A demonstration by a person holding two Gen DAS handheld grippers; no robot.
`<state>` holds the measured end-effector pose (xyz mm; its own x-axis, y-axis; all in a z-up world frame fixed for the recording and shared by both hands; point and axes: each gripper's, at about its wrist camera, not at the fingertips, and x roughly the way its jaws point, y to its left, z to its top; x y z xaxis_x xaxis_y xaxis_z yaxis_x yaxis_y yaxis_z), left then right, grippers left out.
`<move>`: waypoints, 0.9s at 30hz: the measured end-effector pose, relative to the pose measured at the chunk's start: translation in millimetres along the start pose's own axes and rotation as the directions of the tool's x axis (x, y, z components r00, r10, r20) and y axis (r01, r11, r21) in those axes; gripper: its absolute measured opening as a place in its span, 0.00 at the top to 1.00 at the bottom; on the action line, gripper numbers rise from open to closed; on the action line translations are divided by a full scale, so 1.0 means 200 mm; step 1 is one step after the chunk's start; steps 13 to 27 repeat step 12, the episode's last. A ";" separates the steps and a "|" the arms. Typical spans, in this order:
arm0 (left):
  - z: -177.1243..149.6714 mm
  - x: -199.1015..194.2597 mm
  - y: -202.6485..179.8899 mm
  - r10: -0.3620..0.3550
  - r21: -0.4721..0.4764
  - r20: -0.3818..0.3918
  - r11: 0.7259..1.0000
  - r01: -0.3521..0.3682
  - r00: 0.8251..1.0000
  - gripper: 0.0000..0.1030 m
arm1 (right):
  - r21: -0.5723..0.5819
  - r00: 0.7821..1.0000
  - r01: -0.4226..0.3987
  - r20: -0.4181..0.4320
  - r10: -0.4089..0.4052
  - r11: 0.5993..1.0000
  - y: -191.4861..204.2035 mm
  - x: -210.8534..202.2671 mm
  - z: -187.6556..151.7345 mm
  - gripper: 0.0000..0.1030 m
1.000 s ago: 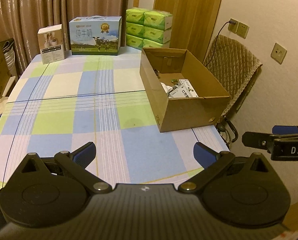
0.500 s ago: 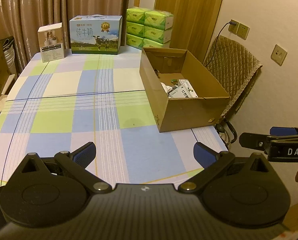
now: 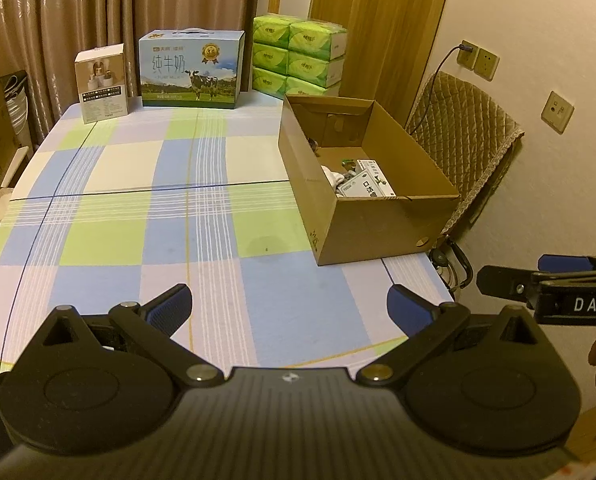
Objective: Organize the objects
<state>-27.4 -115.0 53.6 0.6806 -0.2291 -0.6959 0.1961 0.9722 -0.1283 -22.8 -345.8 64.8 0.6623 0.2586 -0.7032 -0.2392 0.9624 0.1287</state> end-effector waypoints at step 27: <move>0.01 0.00 -0.01 -0.029 -0.003 0.005 1.000 0.029 1.000 0.01 | 0.002 1.000 0.001 0.007 -0.001 1.000 0.00 0.00 0.02 0.02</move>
